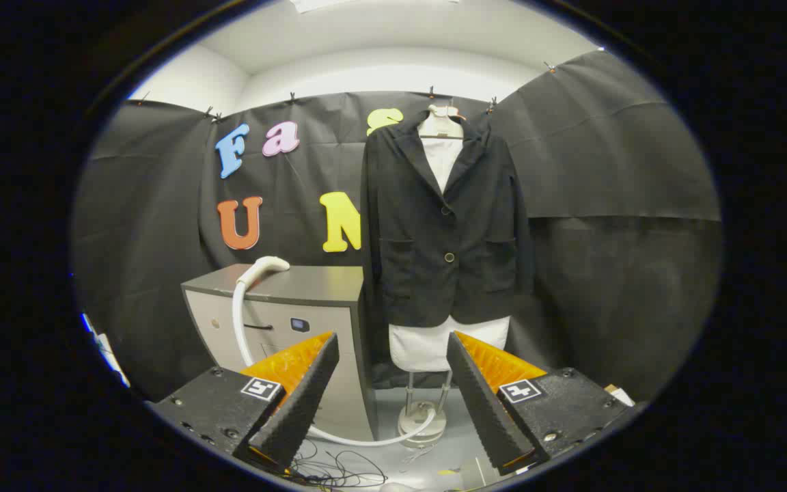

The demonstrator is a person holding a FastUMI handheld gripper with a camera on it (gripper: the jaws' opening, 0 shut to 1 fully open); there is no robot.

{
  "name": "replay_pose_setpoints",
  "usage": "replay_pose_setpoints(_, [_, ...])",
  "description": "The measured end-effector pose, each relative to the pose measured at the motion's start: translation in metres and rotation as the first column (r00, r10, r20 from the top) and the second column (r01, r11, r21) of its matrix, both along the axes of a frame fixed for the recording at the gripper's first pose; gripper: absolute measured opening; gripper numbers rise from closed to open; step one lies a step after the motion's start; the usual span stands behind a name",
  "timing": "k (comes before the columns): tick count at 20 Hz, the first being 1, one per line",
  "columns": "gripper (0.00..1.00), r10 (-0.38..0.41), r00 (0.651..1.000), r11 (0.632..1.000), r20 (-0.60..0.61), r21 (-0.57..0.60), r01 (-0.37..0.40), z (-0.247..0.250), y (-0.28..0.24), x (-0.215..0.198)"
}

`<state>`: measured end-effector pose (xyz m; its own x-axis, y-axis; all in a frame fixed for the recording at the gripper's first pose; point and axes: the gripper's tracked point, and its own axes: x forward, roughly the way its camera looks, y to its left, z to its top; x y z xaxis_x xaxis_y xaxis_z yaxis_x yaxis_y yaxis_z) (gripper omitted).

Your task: Iron the clothes twice with a garment steamer, once on the left side and once on the right side.

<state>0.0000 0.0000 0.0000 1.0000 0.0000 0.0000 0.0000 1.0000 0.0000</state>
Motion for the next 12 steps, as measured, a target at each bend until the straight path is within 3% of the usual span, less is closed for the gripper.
replay_pose_setpoints(12, [1.0,0.036,0.999,0.999,-0.016,-0.005,-0.036,0.003,0.0066,0.0046])
